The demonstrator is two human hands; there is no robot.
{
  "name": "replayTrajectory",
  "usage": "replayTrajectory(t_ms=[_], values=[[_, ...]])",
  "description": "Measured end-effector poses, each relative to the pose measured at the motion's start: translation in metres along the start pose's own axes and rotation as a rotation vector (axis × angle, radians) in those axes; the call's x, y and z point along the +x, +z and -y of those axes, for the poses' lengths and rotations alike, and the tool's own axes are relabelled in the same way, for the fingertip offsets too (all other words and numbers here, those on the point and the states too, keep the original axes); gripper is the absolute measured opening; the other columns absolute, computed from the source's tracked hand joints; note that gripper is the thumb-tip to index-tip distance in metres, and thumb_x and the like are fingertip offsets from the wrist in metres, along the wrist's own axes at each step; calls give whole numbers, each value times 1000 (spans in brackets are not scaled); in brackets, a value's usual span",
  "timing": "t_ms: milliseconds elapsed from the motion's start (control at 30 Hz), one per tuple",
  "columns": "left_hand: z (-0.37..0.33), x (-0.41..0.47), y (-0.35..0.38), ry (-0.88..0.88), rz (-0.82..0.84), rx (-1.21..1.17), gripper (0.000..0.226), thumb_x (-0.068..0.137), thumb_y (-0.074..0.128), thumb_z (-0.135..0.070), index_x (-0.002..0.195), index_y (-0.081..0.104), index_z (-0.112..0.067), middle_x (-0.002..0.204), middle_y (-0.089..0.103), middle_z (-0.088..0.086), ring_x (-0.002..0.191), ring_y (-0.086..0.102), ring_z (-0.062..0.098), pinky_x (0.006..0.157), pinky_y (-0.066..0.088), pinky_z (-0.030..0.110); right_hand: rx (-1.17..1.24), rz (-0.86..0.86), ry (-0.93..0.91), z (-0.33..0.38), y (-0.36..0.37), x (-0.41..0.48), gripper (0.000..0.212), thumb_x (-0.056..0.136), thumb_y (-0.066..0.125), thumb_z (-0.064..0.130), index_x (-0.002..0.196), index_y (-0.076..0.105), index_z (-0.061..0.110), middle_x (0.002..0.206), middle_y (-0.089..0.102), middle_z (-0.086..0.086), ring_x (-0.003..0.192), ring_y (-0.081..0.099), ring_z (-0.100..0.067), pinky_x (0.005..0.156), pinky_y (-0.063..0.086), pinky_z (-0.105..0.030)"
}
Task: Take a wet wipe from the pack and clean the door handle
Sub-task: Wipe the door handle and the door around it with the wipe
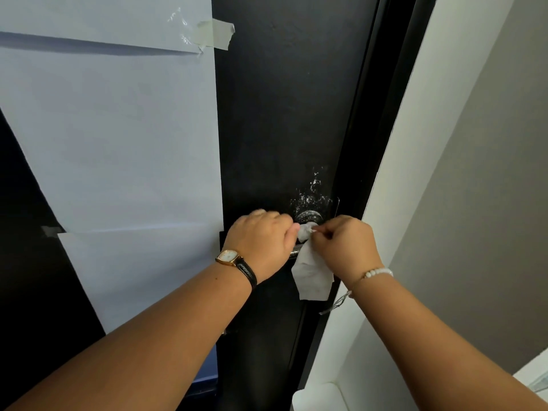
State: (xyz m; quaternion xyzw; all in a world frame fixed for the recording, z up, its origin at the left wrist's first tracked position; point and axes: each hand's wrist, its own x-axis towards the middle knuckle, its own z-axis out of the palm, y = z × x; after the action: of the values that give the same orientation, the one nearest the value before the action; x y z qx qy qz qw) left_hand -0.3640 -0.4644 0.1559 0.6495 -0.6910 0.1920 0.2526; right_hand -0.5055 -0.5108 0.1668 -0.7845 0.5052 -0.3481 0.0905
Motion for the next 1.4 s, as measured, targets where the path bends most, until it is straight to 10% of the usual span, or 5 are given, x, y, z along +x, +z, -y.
replayTrajectory(t_ms=[600, 867, 1133, 1400], values=[[-3, 0, 2, 78, 309, 5, 44, 100, 17, -41, 73, 45, -19, 68, 46, -3, 65, 49, 17, 60, 38, 31, 605, -79, 511, -4, 17, 14, 20, 78, 65, 15, 59, 62, 12, 60, 60, 3, 64, 58, -18, 59, 45, -23], [-3, 0, 5, 83, 310, 4, 50, 99, 18, -41, 84, 59, -18, 70, 52, -2, 64, 52, 17, 57, 38, 31, -59, -46, -60, 9, 16, 20, 11, 81, 62, 13, 78, 68, 5, 82, 51, -1, 72, 52, -18, 65, 42, -25], [-4, -1, 1, 66, 328, -7, 46, 99, 18, -43, 73, 47, -20, 69, 50, -3, 64, 50, 16, 58, 38, 31, 372, -103, 382, 3, 21, 19, 9, 81, 61, 14, 72, 59, 15, 70, 60, -1, 69, 56, -18, 61, 40, -23], [-4, 0, 3, 60, 333, -17, 47, 98, 20, -46, 73, 49, -20, 70, 51, -3, 66, 53, 17, 61, 44, 34, 491, -80, 433, -5, 21, 14, 14, 85, 58, 13, 73, 63, 18, 66, 59, 4, 65, 55, -13, 59, 42, -22]])
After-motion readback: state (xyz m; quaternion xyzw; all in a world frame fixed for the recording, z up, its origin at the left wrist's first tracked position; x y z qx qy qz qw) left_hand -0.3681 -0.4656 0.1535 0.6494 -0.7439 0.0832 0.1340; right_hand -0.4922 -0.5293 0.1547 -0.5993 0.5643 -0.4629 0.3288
